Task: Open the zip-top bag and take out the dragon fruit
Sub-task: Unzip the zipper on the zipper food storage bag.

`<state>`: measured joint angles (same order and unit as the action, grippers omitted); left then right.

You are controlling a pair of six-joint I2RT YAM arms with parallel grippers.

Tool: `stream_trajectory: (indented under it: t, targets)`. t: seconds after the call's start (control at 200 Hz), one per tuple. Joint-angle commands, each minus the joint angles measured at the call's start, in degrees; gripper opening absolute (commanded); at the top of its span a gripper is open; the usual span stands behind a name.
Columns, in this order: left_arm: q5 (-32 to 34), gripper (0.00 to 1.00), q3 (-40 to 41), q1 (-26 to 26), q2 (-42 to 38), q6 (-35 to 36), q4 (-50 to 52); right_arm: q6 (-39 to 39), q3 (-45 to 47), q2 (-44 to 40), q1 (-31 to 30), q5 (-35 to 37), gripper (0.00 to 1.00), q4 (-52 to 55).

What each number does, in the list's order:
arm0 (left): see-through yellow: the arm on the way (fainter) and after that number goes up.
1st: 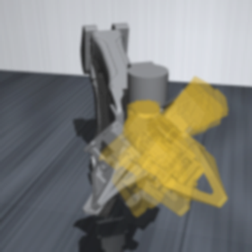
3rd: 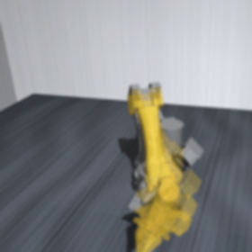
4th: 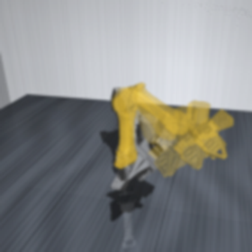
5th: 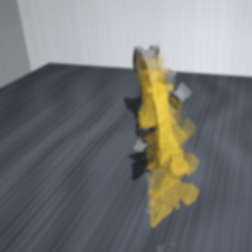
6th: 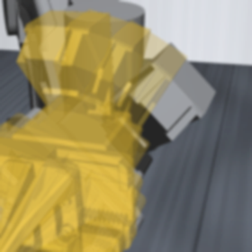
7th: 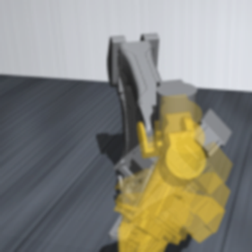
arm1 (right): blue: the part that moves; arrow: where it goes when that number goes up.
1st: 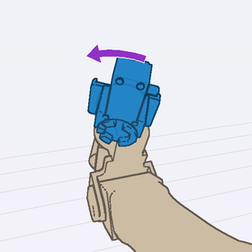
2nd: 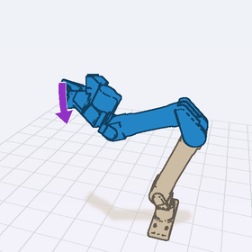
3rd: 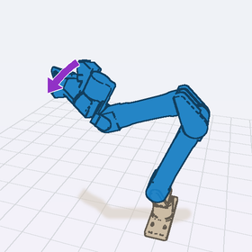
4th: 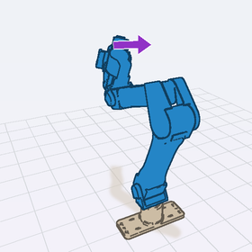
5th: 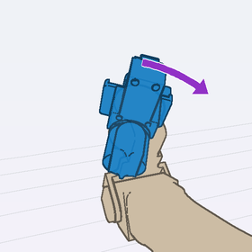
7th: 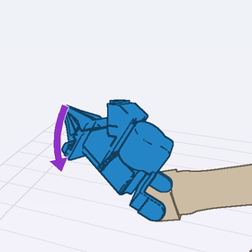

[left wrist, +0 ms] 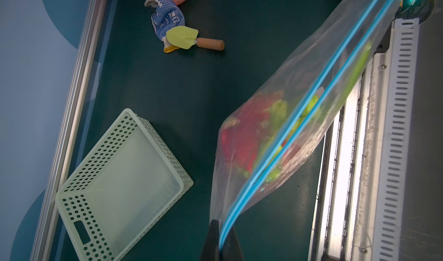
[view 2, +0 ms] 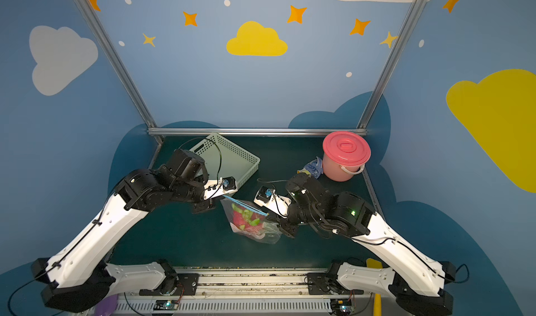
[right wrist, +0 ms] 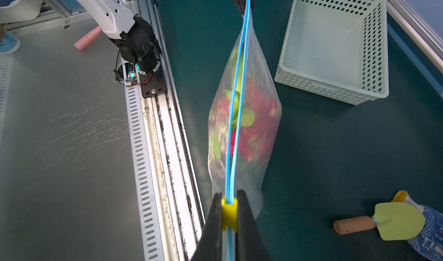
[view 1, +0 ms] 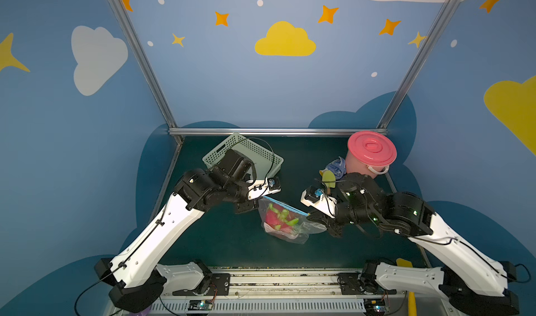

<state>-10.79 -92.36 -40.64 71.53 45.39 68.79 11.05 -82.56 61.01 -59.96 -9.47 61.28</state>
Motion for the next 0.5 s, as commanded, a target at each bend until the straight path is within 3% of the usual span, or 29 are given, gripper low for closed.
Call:
stream_trajectory:
  t: [0.0,0.496]
  targets:
    - [4.19,0.03,-0.63,1.10,-0.08,-0.04,0.42,-1.38,0.63,-2.16,0.29,0.35,0.03,3.46]
    - [4.32,0.03,-1.33,1.36,0.39,0.29,0.14,-3.91,-0.35,-7.55,0.46,3.65,0.03,11.16]
